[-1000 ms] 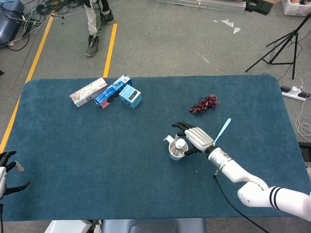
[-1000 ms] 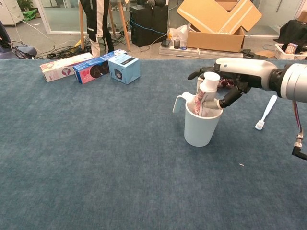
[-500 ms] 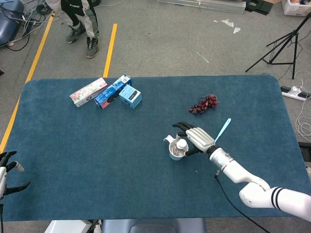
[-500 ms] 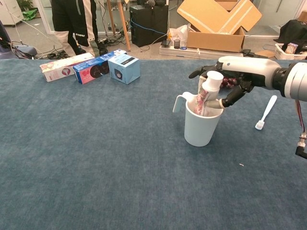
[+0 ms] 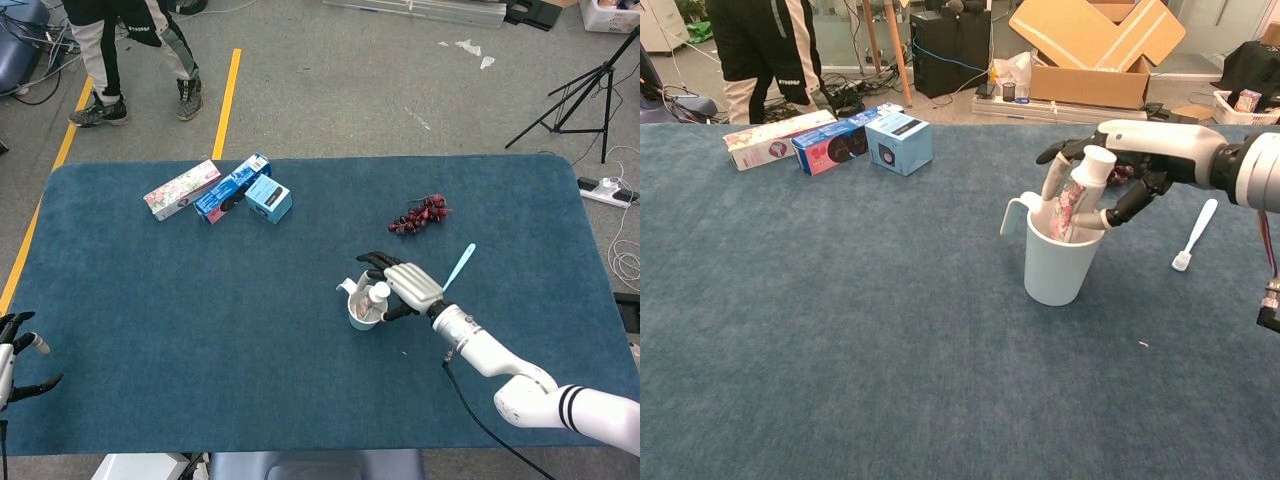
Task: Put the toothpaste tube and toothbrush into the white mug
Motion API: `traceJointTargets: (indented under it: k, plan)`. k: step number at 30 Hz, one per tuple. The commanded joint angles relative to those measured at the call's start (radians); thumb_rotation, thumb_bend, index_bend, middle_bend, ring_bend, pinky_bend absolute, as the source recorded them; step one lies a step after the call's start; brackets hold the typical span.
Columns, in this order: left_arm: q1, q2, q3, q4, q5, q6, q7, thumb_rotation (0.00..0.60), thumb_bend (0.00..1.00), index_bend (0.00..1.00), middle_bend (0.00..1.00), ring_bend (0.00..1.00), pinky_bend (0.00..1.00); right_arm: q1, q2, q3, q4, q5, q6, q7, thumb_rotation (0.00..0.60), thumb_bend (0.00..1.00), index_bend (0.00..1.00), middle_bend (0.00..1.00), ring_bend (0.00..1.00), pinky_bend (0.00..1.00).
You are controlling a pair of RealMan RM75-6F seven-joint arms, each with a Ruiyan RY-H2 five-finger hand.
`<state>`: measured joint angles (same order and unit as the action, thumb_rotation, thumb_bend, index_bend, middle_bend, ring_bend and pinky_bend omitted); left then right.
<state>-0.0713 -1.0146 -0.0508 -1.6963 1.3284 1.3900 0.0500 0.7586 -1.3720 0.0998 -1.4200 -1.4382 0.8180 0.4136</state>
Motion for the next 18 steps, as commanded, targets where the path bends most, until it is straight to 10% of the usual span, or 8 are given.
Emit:
traceJointTargets:
  k: [1,18]
  plan:
    - [0.0,0.0,0.0,0.0,0.0,0.0,0.001,0.6,0.0,0.51,0.17,0.11,0.24,-0.001,0.001,0.0,-0.001,-0.002,0.002,0.001,0.6,0.22,0.38,0.1,0.0,0.15]
    - [-0.001,-0.002,0.001,0.001,-0.001,-0.001,0.006,0.6,0.0,0.51,0.17,0.11,0.24,-0.009,0.02,-0.004,-0.015,-0.015,0.026,0.008,0.6,0.21,0.28,0.09,0.0,0.15]
